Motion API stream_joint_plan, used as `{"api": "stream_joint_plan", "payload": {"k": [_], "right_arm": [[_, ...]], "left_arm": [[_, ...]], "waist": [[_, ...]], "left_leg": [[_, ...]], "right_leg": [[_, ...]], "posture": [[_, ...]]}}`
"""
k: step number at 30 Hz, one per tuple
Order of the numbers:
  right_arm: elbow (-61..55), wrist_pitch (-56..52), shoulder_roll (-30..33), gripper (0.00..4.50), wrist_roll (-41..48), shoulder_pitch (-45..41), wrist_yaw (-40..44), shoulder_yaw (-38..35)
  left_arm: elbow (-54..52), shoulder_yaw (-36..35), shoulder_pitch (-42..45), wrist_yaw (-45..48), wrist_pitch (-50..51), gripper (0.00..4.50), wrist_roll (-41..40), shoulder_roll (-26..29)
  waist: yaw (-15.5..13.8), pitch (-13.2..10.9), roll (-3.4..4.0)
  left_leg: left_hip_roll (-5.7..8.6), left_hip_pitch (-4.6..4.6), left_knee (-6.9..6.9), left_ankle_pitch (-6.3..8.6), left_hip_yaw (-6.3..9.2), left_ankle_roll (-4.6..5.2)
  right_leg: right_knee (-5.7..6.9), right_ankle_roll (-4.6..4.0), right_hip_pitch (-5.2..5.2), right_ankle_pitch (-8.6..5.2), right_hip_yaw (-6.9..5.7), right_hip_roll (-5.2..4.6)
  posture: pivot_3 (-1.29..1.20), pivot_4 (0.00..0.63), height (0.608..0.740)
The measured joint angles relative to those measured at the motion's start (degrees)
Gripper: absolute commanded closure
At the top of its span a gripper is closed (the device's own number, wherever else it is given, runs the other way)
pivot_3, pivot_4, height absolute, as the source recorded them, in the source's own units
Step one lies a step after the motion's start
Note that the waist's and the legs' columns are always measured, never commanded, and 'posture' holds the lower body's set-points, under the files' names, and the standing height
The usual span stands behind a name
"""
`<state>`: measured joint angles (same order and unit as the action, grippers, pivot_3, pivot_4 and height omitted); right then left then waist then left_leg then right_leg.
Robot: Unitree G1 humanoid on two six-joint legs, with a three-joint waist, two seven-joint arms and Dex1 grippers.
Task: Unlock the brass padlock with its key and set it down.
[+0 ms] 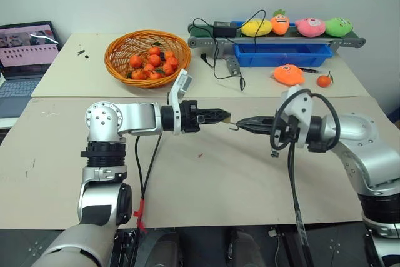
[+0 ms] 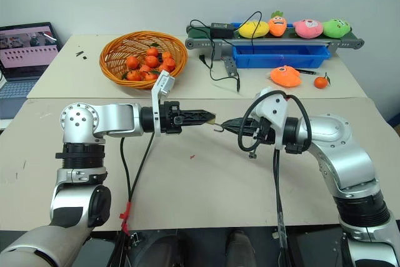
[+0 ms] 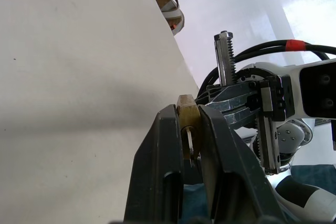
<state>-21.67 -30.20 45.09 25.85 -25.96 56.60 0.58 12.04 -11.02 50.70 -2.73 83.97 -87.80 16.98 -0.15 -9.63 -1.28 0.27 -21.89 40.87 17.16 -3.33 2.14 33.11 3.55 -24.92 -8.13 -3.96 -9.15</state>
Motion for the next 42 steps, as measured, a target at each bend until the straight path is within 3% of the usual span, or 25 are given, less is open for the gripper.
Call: {"api": "stream_joint_plan", "payload": {"k": [12, 20, 31, 34, 42], "right_arm": [[-0.5, -0.6, 1.7, 4.46, 0.3, 2.1, 1.0, 0.0], [0.9, -1.6, 5.3, 4.46, 0.2, 2.5, 2.5, -1.7], [0.7, -2.9, 4.6, 4.46, 2.5, 2.7, 1.2, -3.4], [0.5, -4.4, 3.5, 3.71, 4.9, 2.7, 0.6, -4.1], [0.0, -6.9, 3.7, 0.91, 7.4, 2.7, 0.6, -4.2]], "left_arm": [[0.0, 0.1, -0.1, 1.5, 0.2, 4.46, 0.8, 1.8], [-1.1, 2.5, -6.0, 6.2, 1.1, 4.46, 8.6, 5.6], [-5.7, 6.1, -11.5, 11.3, 1.1, 4.46, 16.4, 3.4], [-6.3, 6.1, -11.7, 12.1, 1.1, 4.46, 18.2, 2.9], [-6.2, 5.2, -12.1, 13.2, 1.0, 4.46, 22.0, 1.5]], "waist": [[0.0, 0.0, 0.00], [0.0, 0.0, 0.00], [-0.1, 0.0, 0.00], [-0.1, 0.0, -0.01], [-0.1, 0.0, 0.00]], "left_leg": [[0.01, 0.00, 0.01, 0.00, 0.01, 0.00], [-0.01, 0.01, 0.00, 0.00, -0.03, 0.01], [-0.02, 0.01, 0.01, 0.01, 0.00, 0.02], [-0.02, 0.02, 0.01, 0.02, 0.01, 0.03], [-0.02, 0.01, 0.01, 0.05, 0.02, 0.09]], "right_leg": [[0.01, 0.00, 0.00, 0.00, 0.00, 0.00], [0.01, 0.00, 0.01, 0.00, 0.00, 0.00], [0.01, -0.01, 0.01, 0.00, 0.00, 0.00], [0.01, -0.01, 0.02, 0.00, 0.00, 0.00], [0.01, -0.01, 0.02, 0.00, 0.00, 0.00]], "posture": [[0.00, 0.150, 0.740], [0.00, 0.150, 0.740], [0.00, 0.150, 0.740], [0.00, 0.150, 0.740], [0.00, 0.150, 0.740]]}}
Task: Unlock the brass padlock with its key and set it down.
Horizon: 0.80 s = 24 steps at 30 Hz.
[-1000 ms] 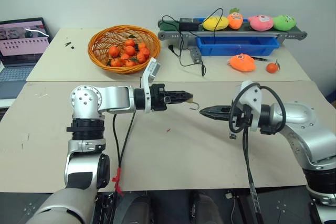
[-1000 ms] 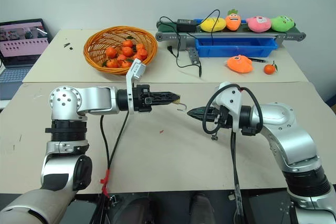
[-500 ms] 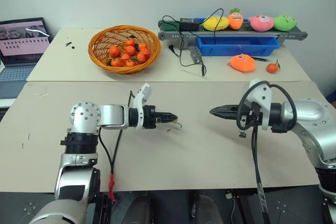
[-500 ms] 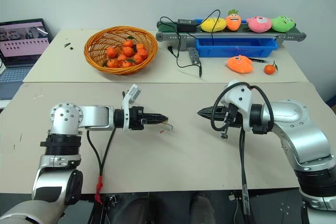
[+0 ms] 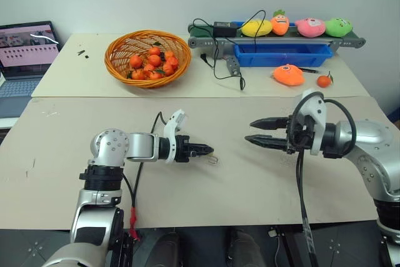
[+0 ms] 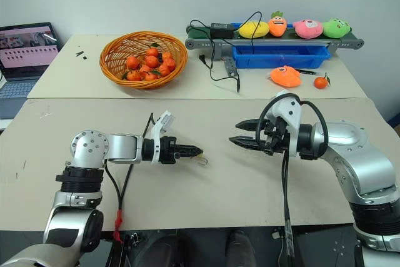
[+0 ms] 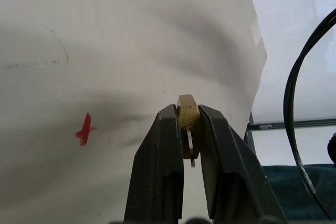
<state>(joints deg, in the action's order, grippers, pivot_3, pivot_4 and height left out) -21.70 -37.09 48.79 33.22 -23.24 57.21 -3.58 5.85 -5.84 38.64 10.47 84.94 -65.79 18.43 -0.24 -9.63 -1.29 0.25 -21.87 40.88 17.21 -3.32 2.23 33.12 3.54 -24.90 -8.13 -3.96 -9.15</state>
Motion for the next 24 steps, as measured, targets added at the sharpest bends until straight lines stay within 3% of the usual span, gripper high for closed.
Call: {"api": "stream_joint_plan", "payload": {"k": [1, 3, 13, 15, 16, 24], "right_arm": [[-0.3, -0.4, 0.4, 0.45, 0.4, 0.1, 0.0, 0.0], [-0.5, -0.6, 0.6, 0.10, 0.7, 0.1, 0.0, 0.0], [-2.7, -0.7, 2.1, 0.10, -0.2, 1.5, -1.0, 0.3], [-2.7, -0.7, 2.3, 0.00, -0.3, 1.5, -1.1, 0.3], [-2.7, -0.7, 2.3, 0.00, -0.3, 1.5, -1.1, 0.3], [-3.0, -0.7, 2.3, 0.00, -0.4, 1.5, -1.2, 0.3]], "left_arm": [[0.6, -0.4, 0.0, 0.2, -0.1, 4.46, 0.8, -0.6], [1.4, -0.7, 0.0, 0.3, -0.3, 4.46, 1.5, -1.4], [5.0, -3.2, -0.1, -1.0, -1.3, 4.46, 6.8, -7.6], [5.3, -3.3, -0.3, -1.1, -1.3, 3.46, 7.8, -7.8], [5.3, -3.3, -0.4, -1.1, -1.2, 3.36, 8.4, -7.8], [3.7, -1.6, 0.8, 3.1, -1.2, 0.45, 11.7, -4.2]], "waist": [[0.0, 0.0, 0.00], [0.0, 0.0, 0.00], [-0.1, 0.0, -0.01], [-0.1, 0.0, -0.01], [0.0, 0.0, -0.01], [0.1, 0.0, -0.02]], "left_leg": [[0.00, 0.00, 0.00, 0.00, 0.00, 0.00], [0.00, 0.00, 0.01, 0.01, 0.00, 0.01], [0.00, -0.01, 0.02, 0.03, -0.01, 0.04], [0.00, -0.01, 0.02, 0.03, -0.01, 0.05], [-0.01, -0.01, 0.02, 0.03, -0.01, 0.05], [-0.04, 0.05, 0.02, 0.03, -0.01, 0.06]], "right_leg": [[0.00, 0.00, 0.00, 0.00, 0.00, 0.00], [0.00, 0.00, 0.00, 0.00, 0.00, 0.00], [0.00, 0.00, 0.01, 0.00, 0.01, 0.00], [0.00, 0.00, 0.01, 0.00, 0.02, 0.00], [0.00, 0.00, 0.00, 0.00, 0.01, 0.00], [0.03, -0.01, 0.06, 0.01, 0.02, 0.02]], "posture": [[0.00, 0.150, 0.740], [0.00, 0.150, 0.740], [0.00, 0.150, 0.740], [0.00, 0.150, 0.740], [0.00, 0.150, 0.740], [0.00, 0.150, 0.740]]}}
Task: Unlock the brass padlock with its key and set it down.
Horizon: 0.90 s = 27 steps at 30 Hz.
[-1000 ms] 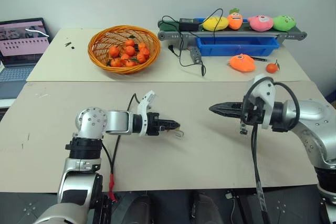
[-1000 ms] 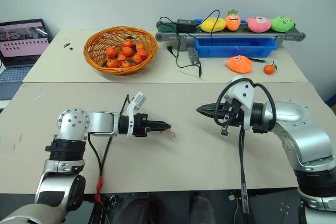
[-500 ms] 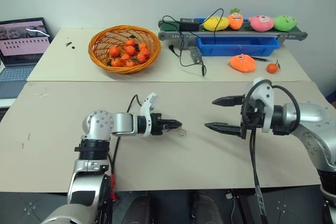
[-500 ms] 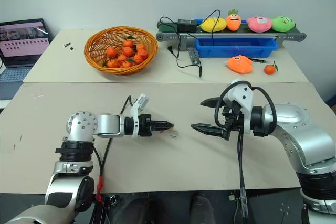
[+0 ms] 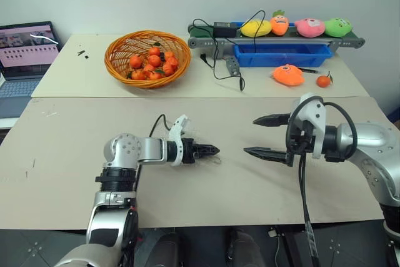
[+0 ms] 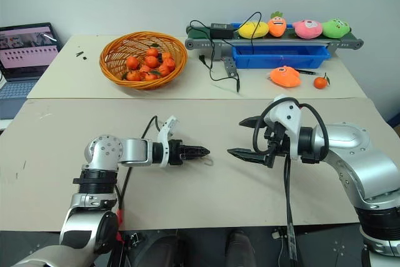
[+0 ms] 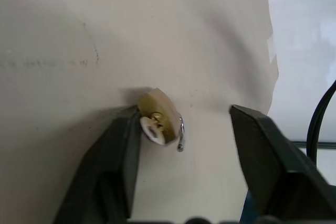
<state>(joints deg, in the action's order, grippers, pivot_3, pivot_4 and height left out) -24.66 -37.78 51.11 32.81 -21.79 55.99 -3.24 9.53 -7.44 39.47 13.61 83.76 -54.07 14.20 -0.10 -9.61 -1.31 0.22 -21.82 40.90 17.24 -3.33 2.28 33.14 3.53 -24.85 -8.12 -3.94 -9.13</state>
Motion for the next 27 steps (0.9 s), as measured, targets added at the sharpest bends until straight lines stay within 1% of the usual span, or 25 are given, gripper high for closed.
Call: {"api": "stream_joint_plan", "payload": {"k": [1, 3, 4, 8, 10, 11, 13, 17, 19, 24, 27], "right_arm": [[0.0, 0.0, 0.0, 0.00, 0.0, 0.0, 0.0, 0.0], [0.0, 0.0, 0.0, 0.00, 0.0, 0.0, 0.0, 0.0], [0.0, 0.0, 0.0, 0.00, 0.0, 0.0, 0.0, 0.0], [0.0, 0.0, 0.0, 0.00, -0.2, 0.0, 0.1, 0.2], [0.1, 0.1, 0.0, 0.00, -0.2, 0.0, 0.2, 0.2], [0.2, 0.1, 0.0, 0.00, -0.3, 0.0, 0.2, 0.2], [0.5, 0.1, 0.0, 0.00, -0.3, 0.0, 0.3, 0.2], [0.5, 0.3, 0.3, 0.00, -0.3, 0.3, 1.3, 0.2], [0.4, 0.3, 0.9, 0.00, -0.3, 1.4, 1.5, 0.1], [-1.0, 0.3, 1.9, 0.00, 0.0, 5.0, 1.2, -1.7], [-2.2, 0.3, 1.9, 0.00, 0.1, 6.3, 0.6, -3.6]], "left_arm": [[0.0, 0.0, 0.7, 0.7, 0.0, 0.03, 0.5, 1.4], [0.2, -0.1, 1.8, 2.3, -0.4, 0.03, 2.0, 5.2], [0.3, -0.1, 2.0, 2.6, -0.6, 0.03, 2.5, 6.1], [1.5, 3.1, 3.0, 8.7, -4.6, 0.03, 7.5, 15.5], [1.2, 7.5, 2.9, 14.2, -9.4, 0.03, 11.4, 21.2], [1.2, 8.7, 2.8, 16.8, -11.8, 0.03, 12.8, 23.2], [0.2, 9.3, 2.4, 22.4, -15.9, 0.03, 13.7, 24.9], [-11.8, 13.4, -1.5, 37.4, -31.4, 0.03, 17.6, 30.7], [-15.8, 13.7, -3.7, 39.9, -36.6, 0.03, 19.2, 30.8], [-21.4, 14.1, -8.7, 41.8, -45.3, 0.03, 23.3, 30.1], [-23.4, 14.2, -9.3, 42.4, -49.0, 0.03, 25.0, 29.6]], "waist": [[0.1, 0.0, 0.00], [0.4, 0.0, 0.00], [0.4, 0.0, 0.00], [0.6, 0.0, 0.00], [0.6, 0.0, 0.00], [0.6, 0.0, 0.00], [0.3, 0.0, -0.01], [-0.4, 0.0, -0.02], [-0.7, 0.0, -0.02], [-0.6, 0.0, -0.03], [-0.6, 0.0, -0.03]], "left_leg": [[-0.01, 0.03, 0.00, 0.00, 0.00, 0.00], [-0.02, 0.09, -0.01, 0.00, 0.01, 0.01], [-0.02, 0.09, -0.01, 0.00, 0.01, 0.01], [0.00, 0.06, -0.02, 0.00, 0.00, 0.00], [0.00, -0.01, -0.04, 0.00, -0.04, 0.00], [0.01, -0.10, -0.03, 0.00, -0.05, 0.00], [0.01, -0.27, 0.00, 0.00, -0.03, -0.01], [0.00, -0.41, 0.00, 0.00, -0.12, -0.01], [0.00, -0.42, 0.04, 0.00, -0.16, -0.01], [-0.03, -0.38, 0.07, 0.01, -0.12, 0.01], [-0.02, -0.38, 0.07, 0.02, -0.10, 0.02]], "right_leg": [[0.00, -0.02, 0.02, 0.01, 0.00, 0.01], [0.02, -0.02, 0.05, 0.01, 0.02, 0.01], [0.02, -0.02, 0.05, 0.01, 0.02, 0.01], [-0.01, -0.02, 0.03, 0.01, 0.01, 0.01], [-0.04, -0.02, -0.03, 0.01, 0.01, 0.01], [-0.04, -0.02, -0.11, 0.01, 0.01, 0.01], [-0.04, -0.02, -0.23, 0.01, -0.01, 0.00], [-0.14, -0.02, -0.35, 0.01, -0.05, -0.02], [-0.11, -0.02, -0.31, 0.01, -0.08, -0.02], [-0.05, -0.02, -0.27, 0.01, -0.07, -0.01], [-0.06, -0.02, -0.27, 0.01, -0.07, -0.01]], "posture": [[0.00, 0.150, 0.740], [0.00, 0.150, 0.740], [0.00, 0.150, 0.740], [0.00, 0.150, 0.740], [0.00, 0.150, 0.740], [0.00, 0.150, 0.740], [0.00, 0.150, 0.740], [0.00, 0.150, 0.740], [0.00, 0.150, 0.740], [0.00, 0.150, 0.740], [0.00, 0.150, 0.740]]}}
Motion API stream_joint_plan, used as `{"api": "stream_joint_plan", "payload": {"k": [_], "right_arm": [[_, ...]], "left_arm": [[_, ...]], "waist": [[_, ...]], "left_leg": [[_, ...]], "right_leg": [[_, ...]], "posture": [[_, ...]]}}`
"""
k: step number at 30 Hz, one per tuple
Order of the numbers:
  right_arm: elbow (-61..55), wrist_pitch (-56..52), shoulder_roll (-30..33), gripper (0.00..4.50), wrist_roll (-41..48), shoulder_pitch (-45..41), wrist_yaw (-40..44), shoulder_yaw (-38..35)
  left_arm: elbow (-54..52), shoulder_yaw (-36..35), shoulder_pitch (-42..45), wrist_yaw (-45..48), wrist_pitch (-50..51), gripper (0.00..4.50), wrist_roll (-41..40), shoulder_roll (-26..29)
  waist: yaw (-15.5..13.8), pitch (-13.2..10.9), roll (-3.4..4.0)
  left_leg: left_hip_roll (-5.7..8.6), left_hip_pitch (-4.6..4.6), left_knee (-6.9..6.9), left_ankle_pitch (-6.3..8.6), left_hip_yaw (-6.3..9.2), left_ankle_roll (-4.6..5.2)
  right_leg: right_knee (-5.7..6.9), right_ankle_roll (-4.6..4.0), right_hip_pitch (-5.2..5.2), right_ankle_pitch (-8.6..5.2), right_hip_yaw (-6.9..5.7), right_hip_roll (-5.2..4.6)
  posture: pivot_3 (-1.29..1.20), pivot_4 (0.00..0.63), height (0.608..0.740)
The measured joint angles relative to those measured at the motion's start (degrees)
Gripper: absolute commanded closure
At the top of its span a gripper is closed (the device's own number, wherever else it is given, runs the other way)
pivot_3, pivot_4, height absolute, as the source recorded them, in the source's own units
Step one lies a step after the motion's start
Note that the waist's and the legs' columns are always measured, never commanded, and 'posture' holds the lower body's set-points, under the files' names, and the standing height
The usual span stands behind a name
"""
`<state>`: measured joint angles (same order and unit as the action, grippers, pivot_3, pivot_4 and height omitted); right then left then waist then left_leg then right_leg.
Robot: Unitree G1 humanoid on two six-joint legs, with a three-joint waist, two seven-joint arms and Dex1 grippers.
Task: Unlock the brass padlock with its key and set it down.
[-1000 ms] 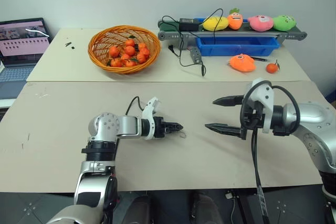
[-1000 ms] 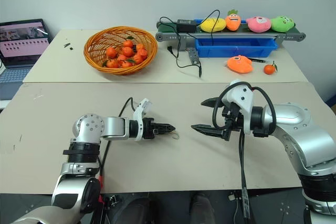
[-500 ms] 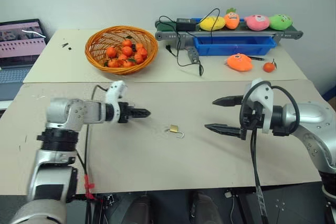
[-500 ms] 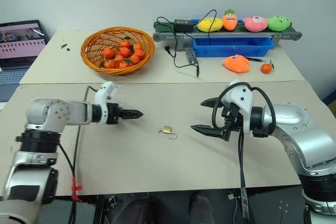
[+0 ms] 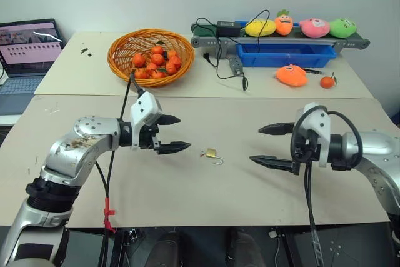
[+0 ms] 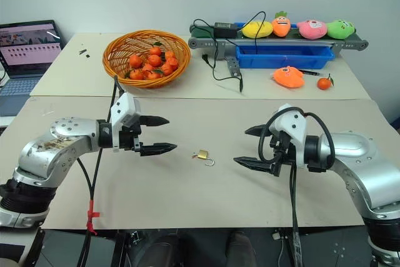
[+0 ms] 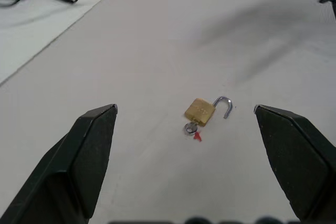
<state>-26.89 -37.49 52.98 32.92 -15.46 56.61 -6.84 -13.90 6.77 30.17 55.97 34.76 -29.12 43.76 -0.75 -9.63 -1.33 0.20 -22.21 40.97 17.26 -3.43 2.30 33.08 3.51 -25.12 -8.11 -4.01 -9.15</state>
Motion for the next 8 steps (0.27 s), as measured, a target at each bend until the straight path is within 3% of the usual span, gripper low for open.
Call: {"api": "stream_joint_plan", "payload": {"k": [8], "right_arm": [[-0.9, -0.1, -0.2, 0.00, 0.5, 1.6, -1.3, -1.3]], "left_arm": [[0.1, 0.1, -0.5, 2.8, -3.7, 0.03, 2.3, 0.0]], "waist": [[0.1, 0.0, 0.00]], "left_leg": [[0.00, 0.03, 0.00, 0.03, 0.03, 0.05]], "right_leg": [[0.02, 0.01, 0.00, 0.00, 0.01, 0.01]], "posture": [[0.00, 0.150, 0.740]]}}
